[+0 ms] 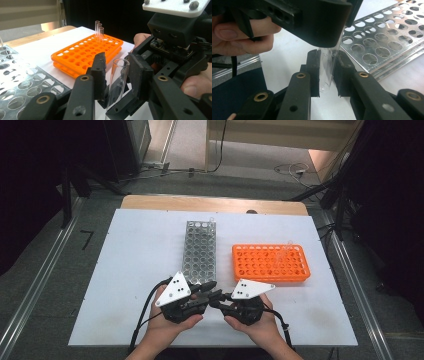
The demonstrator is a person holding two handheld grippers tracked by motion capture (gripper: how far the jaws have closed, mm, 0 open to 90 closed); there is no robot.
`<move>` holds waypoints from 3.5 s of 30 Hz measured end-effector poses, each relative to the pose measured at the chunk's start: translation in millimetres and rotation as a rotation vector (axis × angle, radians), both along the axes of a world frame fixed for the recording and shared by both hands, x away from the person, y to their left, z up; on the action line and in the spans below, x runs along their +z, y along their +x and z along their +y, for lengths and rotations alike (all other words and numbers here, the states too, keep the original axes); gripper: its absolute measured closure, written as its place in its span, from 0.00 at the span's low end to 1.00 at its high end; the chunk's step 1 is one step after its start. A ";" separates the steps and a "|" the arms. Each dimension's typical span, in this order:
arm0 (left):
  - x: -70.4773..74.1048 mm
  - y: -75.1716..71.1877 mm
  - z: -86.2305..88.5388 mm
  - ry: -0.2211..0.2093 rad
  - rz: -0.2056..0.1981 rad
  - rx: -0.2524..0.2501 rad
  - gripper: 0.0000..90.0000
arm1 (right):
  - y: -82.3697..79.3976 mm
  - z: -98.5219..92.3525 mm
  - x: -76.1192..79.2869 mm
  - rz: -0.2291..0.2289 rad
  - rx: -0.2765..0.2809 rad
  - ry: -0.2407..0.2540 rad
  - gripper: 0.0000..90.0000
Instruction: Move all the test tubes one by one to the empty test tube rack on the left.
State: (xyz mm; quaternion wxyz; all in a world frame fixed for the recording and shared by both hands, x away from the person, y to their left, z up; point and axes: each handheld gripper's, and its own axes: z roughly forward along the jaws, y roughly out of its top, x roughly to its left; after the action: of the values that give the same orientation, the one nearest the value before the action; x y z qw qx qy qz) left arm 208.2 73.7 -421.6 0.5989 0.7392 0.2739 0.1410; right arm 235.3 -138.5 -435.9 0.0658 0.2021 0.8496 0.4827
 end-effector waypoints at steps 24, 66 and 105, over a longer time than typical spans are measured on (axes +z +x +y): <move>0.3 3.7 3.9 -0.010 0.009 0.000 0.84 | 2.3 -2.7 -0.5 0.012 0.019 0.021 0.61; 29.0 75.0 35.1 -0.075 0.008 0.108 0.84 | 12.2 -139.9 -2.8 -0.018 -0.225 0.051 0.00; 25.5 186.7 8.7 -0.047 -0.035 0.280 0.84 | 29.3 -173.7 -12.6 -0.005 -0.291 0.081 0.00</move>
State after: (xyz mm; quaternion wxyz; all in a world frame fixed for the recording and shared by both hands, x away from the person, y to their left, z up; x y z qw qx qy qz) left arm 394.8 82.4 -396.0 0.5953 0.6767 0.3672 0.2298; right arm 264.7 -312.3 -448.5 0.1291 0.3245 0.7910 0.5023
